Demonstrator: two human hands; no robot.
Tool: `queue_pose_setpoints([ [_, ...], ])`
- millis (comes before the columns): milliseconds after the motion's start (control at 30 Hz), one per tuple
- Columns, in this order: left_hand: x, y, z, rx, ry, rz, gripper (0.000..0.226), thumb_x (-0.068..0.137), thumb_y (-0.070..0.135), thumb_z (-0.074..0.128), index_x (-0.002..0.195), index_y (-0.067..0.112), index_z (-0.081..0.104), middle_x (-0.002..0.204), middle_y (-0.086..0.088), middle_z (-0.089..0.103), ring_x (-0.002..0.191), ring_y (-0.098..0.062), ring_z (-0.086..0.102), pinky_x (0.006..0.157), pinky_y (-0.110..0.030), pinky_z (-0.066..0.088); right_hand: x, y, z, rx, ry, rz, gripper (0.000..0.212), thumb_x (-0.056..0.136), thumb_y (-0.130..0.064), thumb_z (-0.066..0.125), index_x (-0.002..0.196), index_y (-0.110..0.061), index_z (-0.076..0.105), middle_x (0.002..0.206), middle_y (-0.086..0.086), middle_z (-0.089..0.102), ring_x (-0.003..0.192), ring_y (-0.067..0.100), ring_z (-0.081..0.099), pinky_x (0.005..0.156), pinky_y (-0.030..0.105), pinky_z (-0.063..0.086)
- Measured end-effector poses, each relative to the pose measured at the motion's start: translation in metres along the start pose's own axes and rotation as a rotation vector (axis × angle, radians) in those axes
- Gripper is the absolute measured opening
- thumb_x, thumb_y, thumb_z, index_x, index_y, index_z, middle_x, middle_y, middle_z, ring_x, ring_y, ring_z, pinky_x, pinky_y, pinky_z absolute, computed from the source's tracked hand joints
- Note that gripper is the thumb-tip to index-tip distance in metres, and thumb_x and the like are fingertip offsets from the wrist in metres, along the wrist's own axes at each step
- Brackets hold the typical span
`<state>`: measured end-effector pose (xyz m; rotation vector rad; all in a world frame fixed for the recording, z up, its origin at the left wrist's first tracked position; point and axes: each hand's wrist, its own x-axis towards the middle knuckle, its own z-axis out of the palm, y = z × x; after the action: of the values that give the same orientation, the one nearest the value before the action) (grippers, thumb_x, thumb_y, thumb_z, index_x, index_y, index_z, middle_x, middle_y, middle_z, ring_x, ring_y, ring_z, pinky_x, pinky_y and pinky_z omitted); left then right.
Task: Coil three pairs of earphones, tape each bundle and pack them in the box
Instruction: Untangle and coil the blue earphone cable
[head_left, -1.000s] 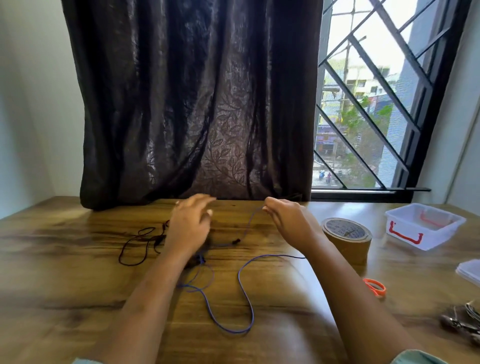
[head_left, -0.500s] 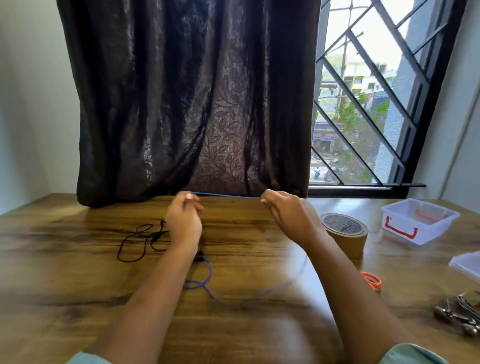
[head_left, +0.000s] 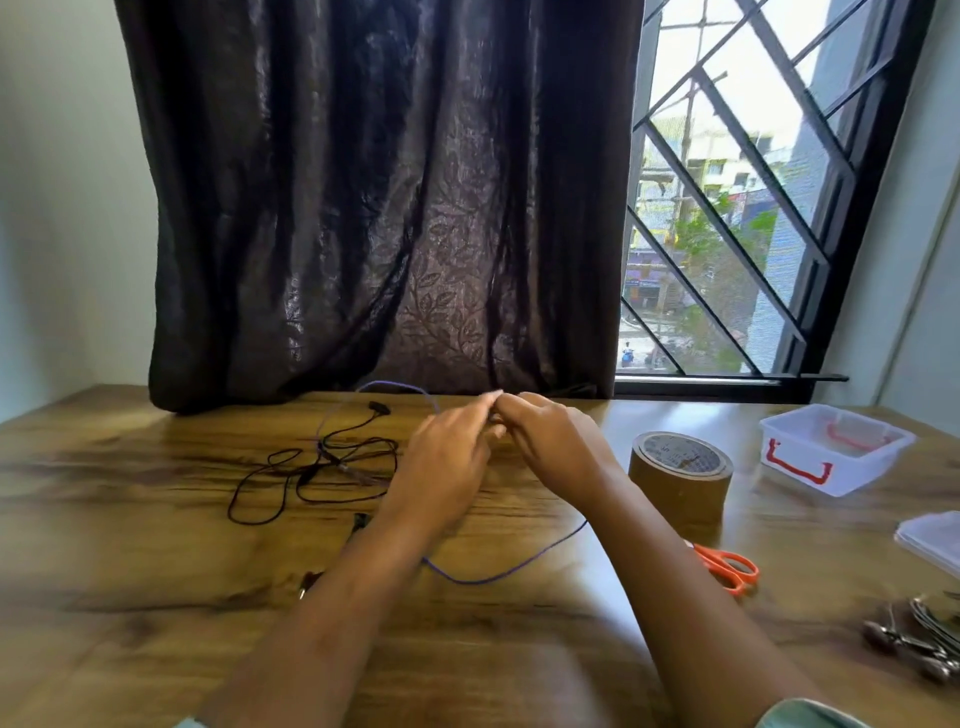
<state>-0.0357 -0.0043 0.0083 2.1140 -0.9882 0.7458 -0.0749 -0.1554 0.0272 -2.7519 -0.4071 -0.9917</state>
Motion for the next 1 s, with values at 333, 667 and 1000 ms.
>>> queue_pose_setpoints([
  [333, 0.003, -0.044, -0.035, 0.413, 0.329, -0.204, 0.022, 0.092, 0.024, 0.041, 0.09, 0.023, 0.062, 0.065, 0.004, 0.064, 0.064, -0.02, 0.06, 0.073, -0.034, 0.027, -0.005, 0.03, -0.003, -0.032, 0.075, 0.11, 0.015, 0.099, -0.035, 0.04, 0.093, -0.025, 0.049, 0.087, -0.002, 0.06, 0.073, 0.033, 0.061, 0.057, 0.035, 0.043],
  [667, 0.001, -0.007, -0.01, 0.091, 0.123, -0.077, 0.048, 0.097, 0.044, 0.038, 0.14, 0.024, 0.038, 0.125, 0.021, 0.05, 0.116, 0.001, 0.046, 0.105, -0.029, 0.019, -0.001, 0.019, 0.005, 0.061, 0.058, 0.027, 0.017, 0.098, -0.039, 0.037, 0.085, -0.028, 0.036, 0.08, -0.004, 0.055, 0.069, 0.03, 0.058, 0.058, 0.043, 0.048],
  [1000, 0.005, -0.029, -0.029, -0.276, 0.551, -0.241, 0.022, 0.095, 0.016, 0.043, 0.079, 0.022, 0.056, 0.058, 0.005, 0.053, 0.052, -0.013, 0.051, 0.053, -0.041, 0.048, -0.005, 0.035, -0.004, 0.119, 0.186, 0.04, 0.009, 0.099, -0.032, 0.042, 0.093, -0.029, 0.048, 0.081, -0.015, 0.054, 0.066, 0.014, 0.054, 0.058, 0.038, 0.049],
])
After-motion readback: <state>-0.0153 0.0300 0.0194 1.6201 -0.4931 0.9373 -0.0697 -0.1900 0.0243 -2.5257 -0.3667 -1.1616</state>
